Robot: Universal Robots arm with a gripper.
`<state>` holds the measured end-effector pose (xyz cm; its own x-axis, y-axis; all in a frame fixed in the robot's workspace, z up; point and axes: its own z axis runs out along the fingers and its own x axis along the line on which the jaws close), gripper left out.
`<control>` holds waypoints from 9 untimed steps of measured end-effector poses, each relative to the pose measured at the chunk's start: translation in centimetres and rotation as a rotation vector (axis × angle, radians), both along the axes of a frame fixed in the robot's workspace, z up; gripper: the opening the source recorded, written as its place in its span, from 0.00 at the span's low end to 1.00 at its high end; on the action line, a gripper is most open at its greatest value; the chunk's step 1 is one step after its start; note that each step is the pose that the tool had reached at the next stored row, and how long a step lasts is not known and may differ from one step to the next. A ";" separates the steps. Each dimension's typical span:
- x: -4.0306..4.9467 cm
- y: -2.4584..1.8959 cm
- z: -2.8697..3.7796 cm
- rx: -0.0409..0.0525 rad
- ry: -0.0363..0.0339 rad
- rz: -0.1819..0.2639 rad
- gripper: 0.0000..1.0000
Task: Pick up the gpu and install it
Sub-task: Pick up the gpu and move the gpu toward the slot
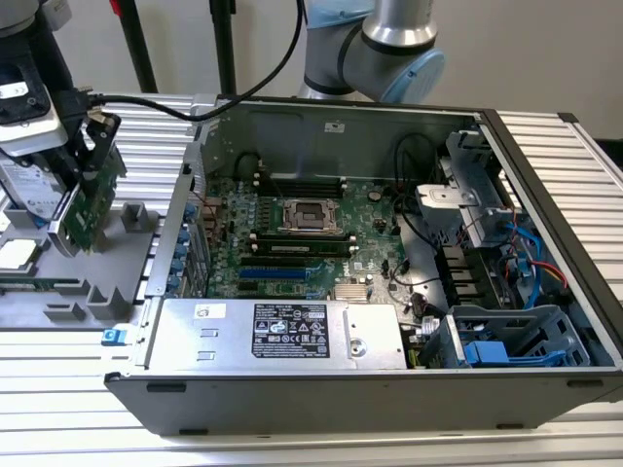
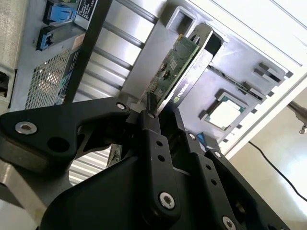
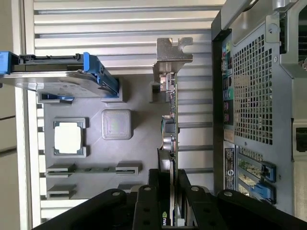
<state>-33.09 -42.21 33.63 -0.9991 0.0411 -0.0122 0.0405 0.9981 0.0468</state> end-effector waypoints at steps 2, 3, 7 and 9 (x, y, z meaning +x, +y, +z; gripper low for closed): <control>0.00 0.00 0.10 0.0001 -0.0001 0.000 0.00; 0.00 0.00 0.15 0.0001 -0.0001 0.000 0.00; 0.00 0.00 0.34 0.0000 -0.0001 0.000 0.00; 0.00 0.00 0.45 0.0001 0.0000 0.000 0.00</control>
